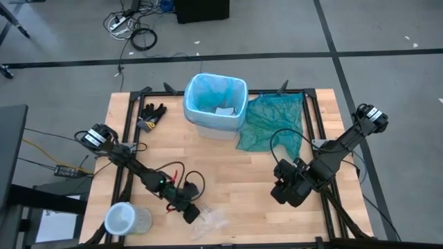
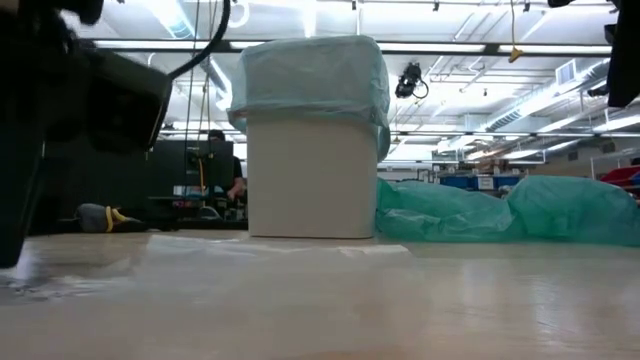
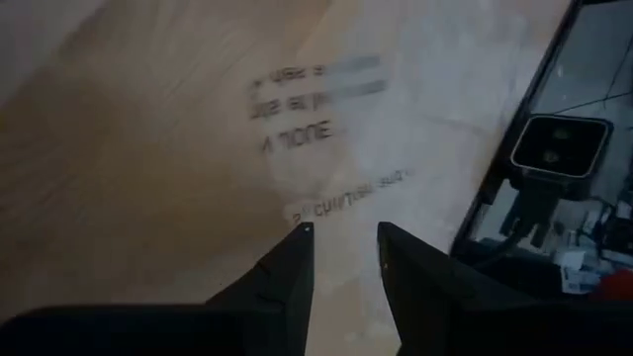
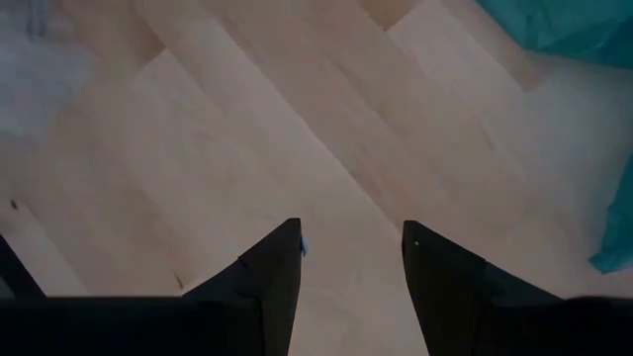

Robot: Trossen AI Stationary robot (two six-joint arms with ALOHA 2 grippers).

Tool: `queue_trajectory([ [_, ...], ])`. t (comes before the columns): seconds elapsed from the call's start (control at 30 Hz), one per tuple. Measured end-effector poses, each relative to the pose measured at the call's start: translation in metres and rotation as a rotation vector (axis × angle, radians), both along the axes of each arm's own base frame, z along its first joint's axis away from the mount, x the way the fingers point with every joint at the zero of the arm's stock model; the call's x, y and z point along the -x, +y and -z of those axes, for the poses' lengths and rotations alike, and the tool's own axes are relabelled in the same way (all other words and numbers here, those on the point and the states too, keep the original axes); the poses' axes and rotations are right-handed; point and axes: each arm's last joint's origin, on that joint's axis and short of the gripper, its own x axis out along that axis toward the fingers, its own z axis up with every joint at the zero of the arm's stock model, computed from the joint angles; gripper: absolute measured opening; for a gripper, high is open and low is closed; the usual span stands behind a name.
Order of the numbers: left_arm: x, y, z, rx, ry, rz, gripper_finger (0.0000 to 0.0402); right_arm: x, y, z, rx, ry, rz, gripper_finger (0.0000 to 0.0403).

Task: Place trash/remove bag and relplace
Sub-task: Put the transparent plastic into the trash bin

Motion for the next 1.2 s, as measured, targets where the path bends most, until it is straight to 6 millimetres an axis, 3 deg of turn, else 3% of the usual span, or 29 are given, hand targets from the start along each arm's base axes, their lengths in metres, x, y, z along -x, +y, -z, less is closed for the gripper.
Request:
queue_trajectory([
  [0.13, -0.004, 0.0, -0.007, -0.103, 0.042, 0.066, 0.0114, 0.0, 0.0, 0.0, 0.013, -0.012, 0.006, 0.0164],
  [0.4, -0.014, -0.004, -0.027, -0.318, -0.036, 0.233, 0.011, 0.0, 0.0, 0.0, 0.019, -0.023, 0.011, 0.0164],
  [1.2, -0.017, -0.01, -0.009, -0.438, -0.056, 0.312, 0.0104, -0.001, 0.002, -0.001, 0.005, -0.035, 0.008, 0.0164],
])
